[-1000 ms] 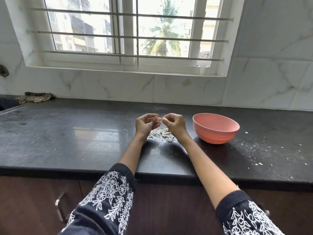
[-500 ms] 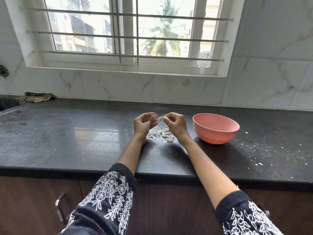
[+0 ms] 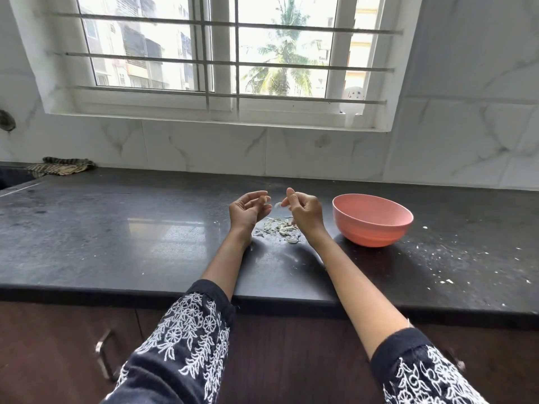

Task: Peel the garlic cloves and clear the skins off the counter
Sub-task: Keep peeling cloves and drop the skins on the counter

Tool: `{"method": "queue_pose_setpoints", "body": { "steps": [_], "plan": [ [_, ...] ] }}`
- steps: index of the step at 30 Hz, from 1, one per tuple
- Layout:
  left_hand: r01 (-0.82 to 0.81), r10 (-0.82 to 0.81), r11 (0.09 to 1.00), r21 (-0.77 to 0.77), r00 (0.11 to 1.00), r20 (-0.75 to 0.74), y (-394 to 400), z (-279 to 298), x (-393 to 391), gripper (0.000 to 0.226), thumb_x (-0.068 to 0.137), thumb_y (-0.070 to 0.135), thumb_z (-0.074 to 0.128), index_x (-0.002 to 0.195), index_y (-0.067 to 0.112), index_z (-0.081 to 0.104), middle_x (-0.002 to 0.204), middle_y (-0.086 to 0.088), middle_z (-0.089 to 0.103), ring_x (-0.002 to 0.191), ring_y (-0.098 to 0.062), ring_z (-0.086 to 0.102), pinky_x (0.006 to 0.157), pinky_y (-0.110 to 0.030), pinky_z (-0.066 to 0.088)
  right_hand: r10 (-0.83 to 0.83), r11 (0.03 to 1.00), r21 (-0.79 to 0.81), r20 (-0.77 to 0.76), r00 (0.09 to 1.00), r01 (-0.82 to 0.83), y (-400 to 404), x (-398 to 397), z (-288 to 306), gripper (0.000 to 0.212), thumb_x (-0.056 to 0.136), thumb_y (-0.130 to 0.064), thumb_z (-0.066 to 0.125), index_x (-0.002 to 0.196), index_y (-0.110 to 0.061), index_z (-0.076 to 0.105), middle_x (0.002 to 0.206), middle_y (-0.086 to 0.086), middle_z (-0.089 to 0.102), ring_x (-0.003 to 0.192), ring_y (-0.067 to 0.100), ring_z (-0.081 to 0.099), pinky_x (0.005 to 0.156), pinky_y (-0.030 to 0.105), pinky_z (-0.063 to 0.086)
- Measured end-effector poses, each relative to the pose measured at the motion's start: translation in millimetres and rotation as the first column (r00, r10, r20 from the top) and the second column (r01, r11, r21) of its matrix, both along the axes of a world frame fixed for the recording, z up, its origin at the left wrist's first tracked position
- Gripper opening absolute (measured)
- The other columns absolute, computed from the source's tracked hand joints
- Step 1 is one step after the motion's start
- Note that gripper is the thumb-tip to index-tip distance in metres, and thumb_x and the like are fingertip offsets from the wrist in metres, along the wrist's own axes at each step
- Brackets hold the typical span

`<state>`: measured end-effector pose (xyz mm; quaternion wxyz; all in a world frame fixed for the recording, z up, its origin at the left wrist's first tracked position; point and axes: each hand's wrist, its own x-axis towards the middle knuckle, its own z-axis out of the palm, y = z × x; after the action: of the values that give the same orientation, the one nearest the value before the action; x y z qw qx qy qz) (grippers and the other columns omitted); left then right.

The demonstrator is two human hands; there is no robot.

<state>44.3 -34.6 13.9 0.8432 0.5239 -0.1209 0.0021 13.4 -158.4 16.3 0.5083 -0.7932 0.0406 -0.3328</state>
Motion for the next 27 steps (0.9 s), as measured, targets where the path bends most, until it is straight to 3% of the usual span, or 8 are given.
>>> {"method": "queue_pose_setpoints", "body": {
  "steps": [2,7,11,14,17,21,24,27],
  "plan": [
    [0.006,-0.006,1.000,0.005,1.000,-0.001,0.3,-0.1,-0.1,0.013,0.087,-0.001,0.060,0.083,0.009,0.065,0.065,0.003,0.070,0.055,-0.005,0.064,0.063,-0.016,0.056,-0.005,1.000,-0.021,0.007,1.000,0.005,-0.4,-0.1,-0.6,0.039,0.092,-0.032,0.055,0.054,-0.025,0.059,0.035,-0.010,0.042,0.043,0.009,0.041,0.058,0.041,0.046],
    [0.013,-0.013,1.000,0.003,1.000,-0.003,0.0,0.2,-1.1,0.014,0.087,-0.002,0.059,0.083,0.009,0.066,0.069,-0.001,0.069,0.055,-0.005,0.064,0.064,-0.017,0.056,-0.013,1.000,-0.005,0.027,1.000,0.013,-2.9,1.3,-1.4,0.030,0.088,-0.025,0.060,0.061,-0.013,0.064,0.035,-0.014,0.045,0.038,0.004,0.042,0.057,0.037,0.043],
    [0.017,-0.017,1.000,-0.006,1.000,-0.005,0.2,0.2,-0.7,0.014,0.088,-0.002,0.058,0.083,0.009,0.065,0.061,0.005,0.070,0.054,-0.004,0.064,0.062,-0.016,0.056,-0.027,0.999,-0.046,0.025,0.999,0.028,-3.2,1.0,0.3,0.014,0.079,-0.014,0.068,0.069,-0.019,0.059,0.058,-0.012,0.055,0.053,0.006,0.050,0.056,0.026,0.043],
    [0.016,-0.016,1.000,-0.005,1.000,-0.006,0.0,-0.6,0.1,0.013,0.088,-0.002,0.058,0.083,0.009,0.065,0.061,0.005,0.070,0.055,-0.005,0.064,0.062,-0.017,0.056,-0.040,0.999,-0.035,0.035,0.999,0.041,-3.4,-0.2,1.2,0.021,0.076,-0.003,0.065,0.089,-0.017,0.057,0.071,-0.005,0.059,0.061,0.012,0.055,0.061,0.028,0.049],
    [0.017,-0.017,1.000,0.000,1.000,-0.003,0.1,-1.5,1.1,0.013,0.087,-0.001,0.059,0.083,0.008,0.066,0.062,0.004,0.070,0.055,-0.005,0.065,0.064,-0.017,0.056,-0.034,0.999,-0.034,0.056,0.998,0.036,-2.0,-1.2,1.3,0.014,0.081,-0.012,0.067,0.093,-0.015,0.061,0.069,-0.006,0.058,0.061,0.011,0.055,0.060,0.026,0.048],
    [0.027,-0.028,0.999,0.031,0.999,0.037,-0.2,-3.9,3.2,0.012,0.086,-0.002,0.060,0.082,0.007,0.066,0.060,0.002,0.069,0.057,-0.006,0.065,0.065,-0.018,0.057,0.037,0.984,-0.177,0.050,0.998,-0.028,1.4,-2.6,0.8,0.018,0.077,-0.027,0.074,0.091,-0.021,0.065,0.070,-0.007,0.060,0.059,0.003,0.054,0.059,0.015,0.044],
    [0.026,-0.031,0.998,0.063,0.997,0.077,-0.4,-5.5,4.3,0.012,0.085,-0.004,0.060,0.080,0.006,0.065,0.058,0.003,0.069,0.056,-0.006,0.065,0.067,-0.020,0.057,0.077,0.958,-0.279,0.013,0.997,-0.070,3.5,-3.3,-0.9,0.019,0.076,-0.029,0.075,0.092,-0.023,0.067,0.075,-0.002,0.065,0.065,0.011,0.059,0.065,0.022,0.047],
    [0.009,-0.022,0.994,0.113,0.993,0.117,-0.9,-6.4,5.4,0.012,0.084,-0.004,0.062,0.078,0.007,0.065,0.058,0.003,0.069,0.057,-0.006,0.066,0.064,-0.018,0.056,0.052,0.945,-0.325,0.070,0.996,-0.027,3.0,-3.4,-1.7,0.014,0.080,-0.031,0.072,0.086,-0.019,0.069,0.075,-0.001,0.068,0.065,0.012,0.061,0.064,0.025,0.048]
  ]
}}
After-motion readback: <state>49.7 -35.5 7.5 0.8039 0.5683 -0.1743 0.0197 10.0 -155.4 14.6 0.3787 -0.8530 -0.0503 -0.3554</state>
